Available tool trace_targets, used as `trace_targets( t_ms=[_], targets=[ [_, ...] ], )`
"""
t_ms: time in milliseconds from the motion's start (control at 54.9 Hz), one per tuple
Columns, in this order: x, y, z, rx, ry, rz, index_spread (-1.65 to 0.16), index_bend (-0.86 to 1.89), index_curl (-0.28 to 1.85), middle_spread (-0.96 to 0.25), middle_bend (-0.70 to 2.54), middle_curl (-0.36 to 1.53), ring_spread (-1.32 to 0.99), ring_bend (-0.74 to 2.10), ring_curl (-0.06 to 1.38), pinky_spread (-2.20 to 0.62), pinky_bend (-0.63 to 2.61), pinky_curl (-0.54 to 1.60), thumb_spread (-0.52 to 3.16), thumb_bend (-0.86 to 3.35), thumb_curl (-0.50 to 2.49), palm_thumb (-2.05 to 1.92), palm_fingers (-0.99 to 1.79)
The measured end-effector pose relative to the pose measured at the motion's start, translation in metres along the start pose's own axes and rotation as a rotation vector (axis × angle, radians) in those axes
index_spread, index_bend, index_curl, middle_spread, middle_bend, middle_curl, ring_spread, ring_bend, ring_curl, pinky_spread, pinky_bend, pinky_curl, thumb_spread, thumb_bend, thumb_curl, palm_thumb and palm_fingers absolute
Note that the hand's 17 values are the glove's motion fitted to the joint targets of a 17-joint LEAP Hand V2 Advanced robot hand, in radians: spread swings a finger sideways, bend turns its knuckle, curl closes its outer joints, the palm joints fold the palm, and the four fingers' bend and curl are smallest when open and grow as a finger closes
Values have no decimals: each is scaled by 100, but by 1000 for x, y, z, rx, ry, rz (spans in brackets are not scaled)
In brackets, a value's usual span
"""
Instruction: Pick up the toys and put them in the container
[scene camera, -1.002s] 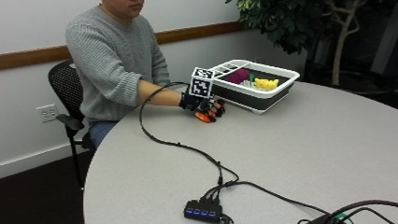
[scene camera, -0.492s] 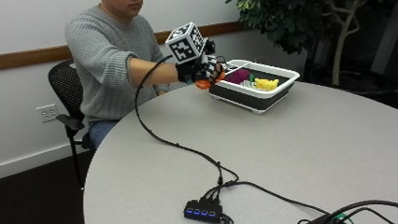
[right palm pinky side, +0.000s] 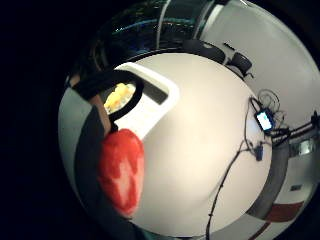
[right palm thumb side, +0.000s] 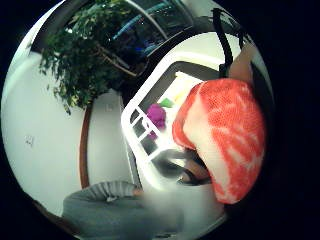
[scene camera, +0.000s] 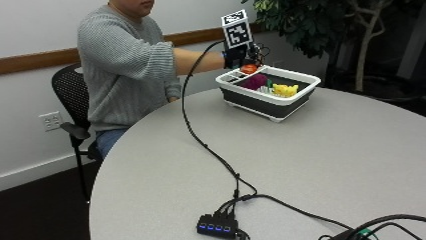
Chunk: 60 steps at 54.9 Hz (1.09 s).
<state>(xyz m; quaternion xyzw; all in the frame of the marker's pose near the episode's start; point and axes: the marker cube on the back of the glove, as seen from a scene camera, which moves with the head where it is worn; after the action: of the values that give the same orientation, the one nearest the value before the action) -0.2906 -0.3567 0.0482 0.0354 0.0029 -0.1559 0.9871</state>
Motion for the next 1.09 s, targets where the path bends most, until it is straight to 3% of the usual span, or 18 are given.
trace_targets(
  t_ms=[128, 219, 273, 310, 346, 455, 510, 656, 765, 984, 1093],
  targets=[
    [-12, -9, 15, -44, -10, -24, -32, 61, 65, -22, 88, 86, -52, 117, 71, -43, 101, 54, 65, 14, 93, 51, 74],
    [-10, -6, 30, -190, -24, 2, -33, 47, 66, -22, 84, 86, -52, 117, 72, -41, 108, 55, 69, 14, 95, 51, 58],
    [-12, 0, 43, -304, 13, -1, -33, 30, 64, -23, 76, 84, -50, 118, 73, -36, 106, 56, 80, 9, 93, 41, 25],
    [-14, 4, 49, -343, 43, -19, -33, 25, 63, -20, 50, 75, -41, 91, 68, -24, 108, 59, 94, -6, 82, 17, -43],
    [-14, 7, 51, -350, 61, -37, -33, 21, 59, -19, 40, 69, -35, 72, 63, -18, 104, 55, 100, -8, 76, 9, -50],
    [0, 17, 49, -325, 204, -51, -32, 12, 47, -15, 17, 57, -22, 37, 47, -7, 90, 46, 107, -8, 63, -7, -42],
    [-9, 25, 47, -340, 111, -92, -32, 11, 44, -14, 13, 53, -18, 28, 43, -3, 85, 44, 109, -7, 58, -8, -36],
    [1, 55, 30, -324, 49, -100, -32, 12, 39, -13, 11, 45, -12, 18, 38, 2, 75, 39, 115, -7, 47, -9, -26],
    [55, 111, -9, -286, 20, -91, -32, 12, 36, -13, 11, 40, -10, 17, 37, 4, 73, 38, 119, -7, 40, -9, -23],
    [169, 229, -63, -173, 111, 227, -32, 16, 34, -13, 14, 34, -9, 18, 36, 5, 68, 36, 124, -5, 31, -7, -13],
    [187, 266, -74, -160, 130, 276, -33, 17, 34, -13, 15, 32, -9, 18, 35, 6, 68, 36, 127, -5, 29, -7, -10]
  ],
)
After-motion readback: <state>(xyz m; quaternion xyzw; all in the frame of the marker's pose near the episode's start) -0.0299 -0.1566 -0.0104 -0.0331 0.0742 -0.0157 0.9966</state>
